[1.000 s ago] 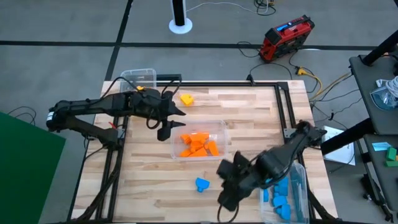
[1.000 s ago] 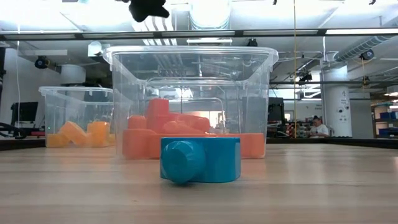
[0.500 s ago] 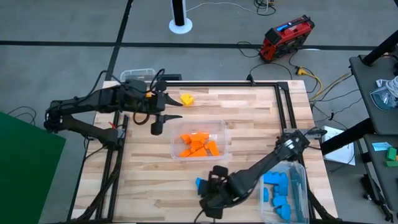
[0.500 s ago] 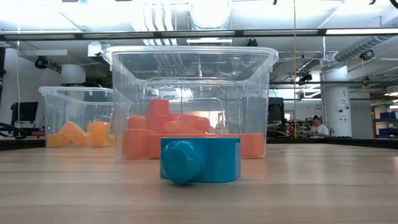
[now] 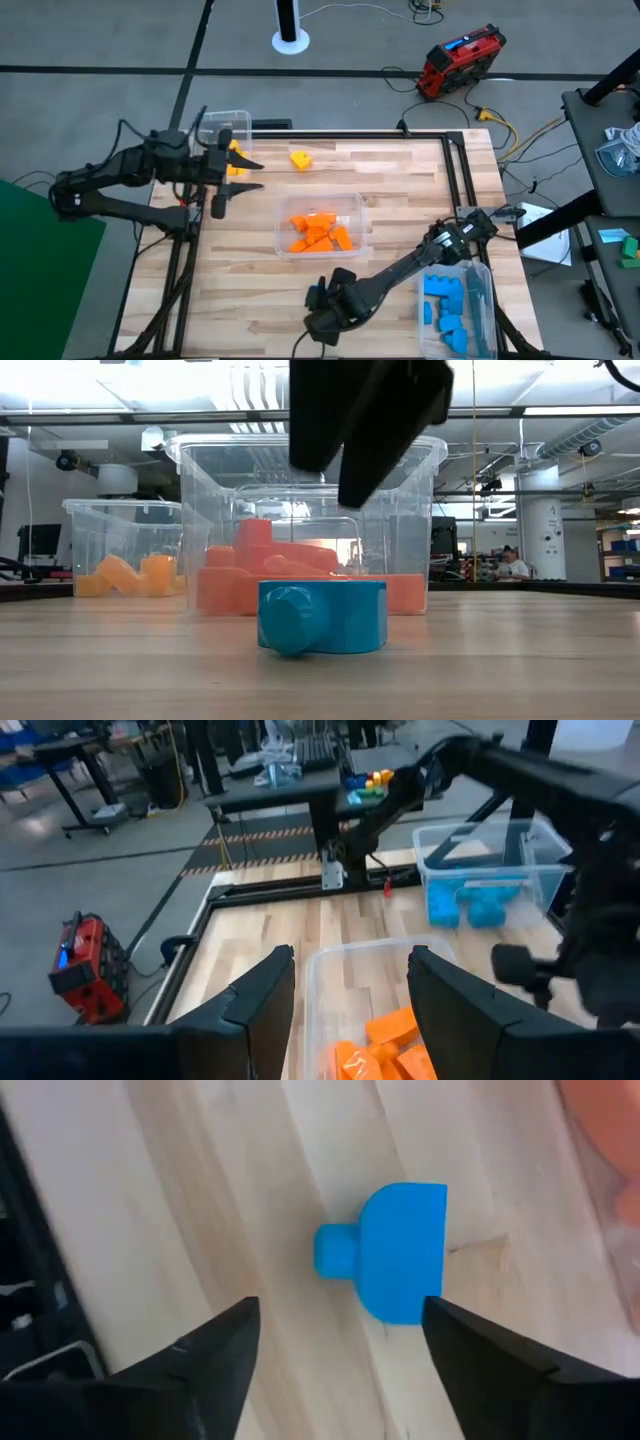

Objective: Sort blocks
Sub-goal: Put the blue game piece into the bottom right transparent bin

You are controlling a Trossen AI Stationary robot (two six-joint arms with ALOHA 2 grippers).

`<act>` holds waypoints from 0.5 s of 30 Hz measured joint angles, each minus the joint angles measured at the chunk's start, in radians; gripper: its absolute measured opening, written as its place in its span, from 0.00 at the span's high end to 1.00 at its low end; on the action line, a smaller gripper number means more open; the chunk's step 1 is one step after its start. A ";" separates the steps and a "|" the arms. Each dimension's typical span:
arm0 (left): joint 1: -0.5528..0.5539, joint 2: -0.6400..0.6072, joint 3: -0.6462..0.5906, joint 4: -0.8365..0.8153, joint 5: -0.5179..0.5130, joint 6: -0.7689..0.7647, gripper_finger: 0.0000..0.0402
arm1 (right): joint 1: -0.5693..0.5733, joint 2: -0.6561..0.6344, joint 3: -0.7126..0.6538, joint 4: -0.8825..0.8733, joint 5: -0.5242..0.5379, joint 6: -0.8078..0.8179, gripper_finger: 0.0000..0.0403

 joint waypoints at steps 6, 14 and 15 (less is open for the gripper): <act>0.000 -0.083 -0.040 0.001 0.000 0.001 0.57 | -0.058 0.017 0.000 -0.001 -0.028 -0.024 0.23; 0.000 -0.150 -0.104 0.001 0.000 -0.027 0.57 | -0.086 0.023 -0.003 0.001 -0.052 -0.061 0.16; 0.000 -0.155 -0.113 0.000 0.000 -0.031 0.57 | -0.086 0.023 -0.004 0.000 -0.053 -0.060 0.15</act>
